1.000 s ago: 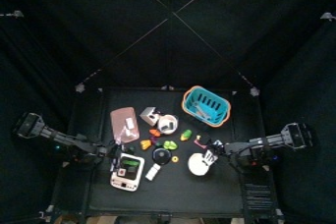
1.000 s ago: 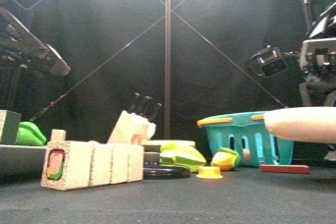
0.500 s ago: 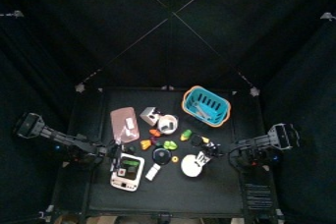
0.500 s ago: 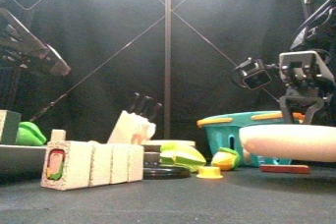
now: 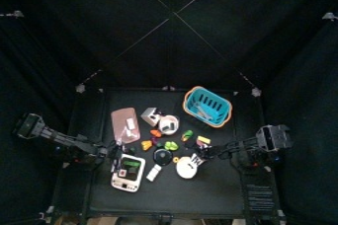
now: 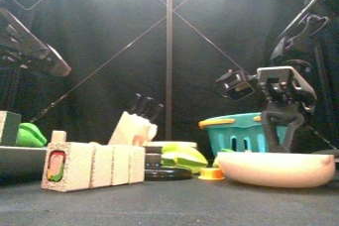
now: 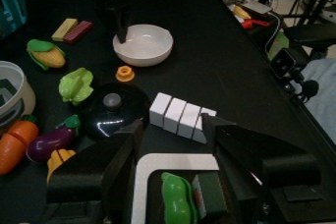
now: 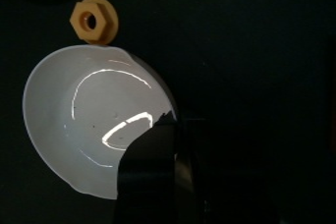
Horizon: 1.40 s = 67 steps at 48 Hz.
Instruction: Move pan to center
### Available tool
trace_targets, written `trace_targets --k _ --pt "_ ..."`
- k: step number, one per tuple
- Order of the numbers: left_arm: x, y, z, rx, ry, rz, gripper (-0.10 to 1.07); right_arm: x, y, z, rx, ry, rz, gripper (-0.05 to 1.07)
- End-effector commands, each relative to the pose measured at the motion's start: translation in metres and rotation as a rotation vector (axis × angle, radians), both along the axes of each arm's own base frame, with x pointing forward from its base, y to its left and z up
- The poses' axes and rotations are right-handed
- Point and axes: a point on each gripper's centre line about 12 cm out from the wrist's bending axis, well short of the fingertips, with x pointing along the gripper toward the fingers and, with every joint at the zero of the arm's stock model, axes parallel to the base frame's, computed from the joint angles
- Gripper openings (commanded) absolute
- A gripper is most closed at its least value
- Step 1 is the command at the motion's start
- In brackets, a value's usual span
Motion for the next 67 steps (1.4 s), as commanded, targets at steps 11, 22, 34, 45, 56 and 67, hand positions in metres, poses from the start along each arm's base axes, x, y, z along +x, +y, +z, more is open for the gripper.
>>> trace_targets --k 11,22,34,45,56,67 --pt "0.005 -0.001 0.007 -0.005 -0.024 0.003 0.87 0.007 0.002 0.002 -0.007 0.045 0.003 0.40" --pt "0.004 -0.001 0.006 -0.005 -0.024 0.003 0.87 -0.003 0.002 0.002 -0.024 0.124 0.011 0.41" --pt "0.004 0.000 0.006 -0.004 -0.021 0.003 0.87 0.000 0.003 0.005 -0.063 0.107 0.054 0.42" --pt "0.004 0.000 0.005 -0.004 -0.019 0.003 0.87 0.004 0.002 0.007 -0.080 0.094 0.069 0.45" --pt "0.004 0.000 0.005 -0.004 -0.019 0.003 0.87 0.004 0.002 0.008 -0.084 0.091 0.075 0.62" --pt "0.003 0.000 0.005 -0.003 -0.018 0.003 0.87 0.011 0.005 0.018 -0.100 0.057 0.098 0.70"
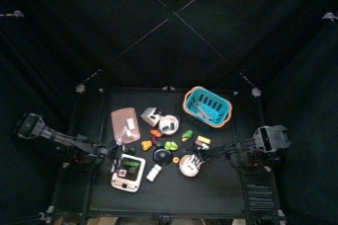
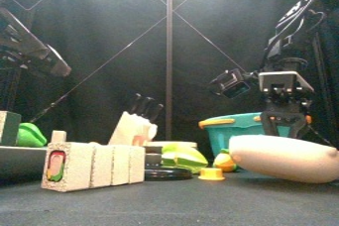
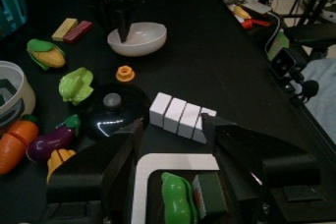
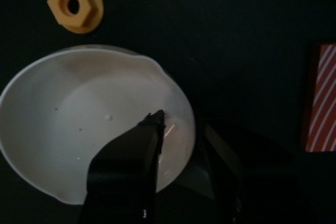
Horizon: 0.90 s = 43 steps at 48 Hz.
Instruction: Move pan to center
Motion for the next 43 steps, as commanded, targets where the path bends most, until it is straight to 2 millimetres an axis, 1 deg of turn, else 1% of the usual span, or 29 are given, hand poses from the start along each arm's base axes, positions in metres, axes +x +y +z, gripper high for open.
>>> trace_targets --k 1,10,21,29,35,43 --pt "0.003 0.000 0.005 -0.003 -0.018 0.006 0.87 0.010 0.003 0.017 -0.008 -0.064 0.020 0.70" --pt "0.003 0.000 0.004 -0.003 -0.015 0.004 0.87 0.016 0.002 0.037 -0.037 -0.130 0.054 0.70" --pt "0.003 0.000 0.004 -0.003 -0.013 0.004 0.87 0.017 -0.002 0.057 -0.088 -0.193 0.094 0.70" --pt "0.002 0.000 0.003 -0.002 -0.012 0.004 0.87 0.018 -0.015 0.070 -0.137 -0.231 0.100 0.70" --pt "0.001 0.000 0.002 -0.001 -0.006 0.004 0.87 0.022 -0.021 0.074 -0.151 -0.252 0.097 0.70" --pt "0.001 0.001 0.001 -0.001 -0.004 0.004 0.87 0.032 -0.017 0.072 -0.148 -0.278 0.123 0.70"
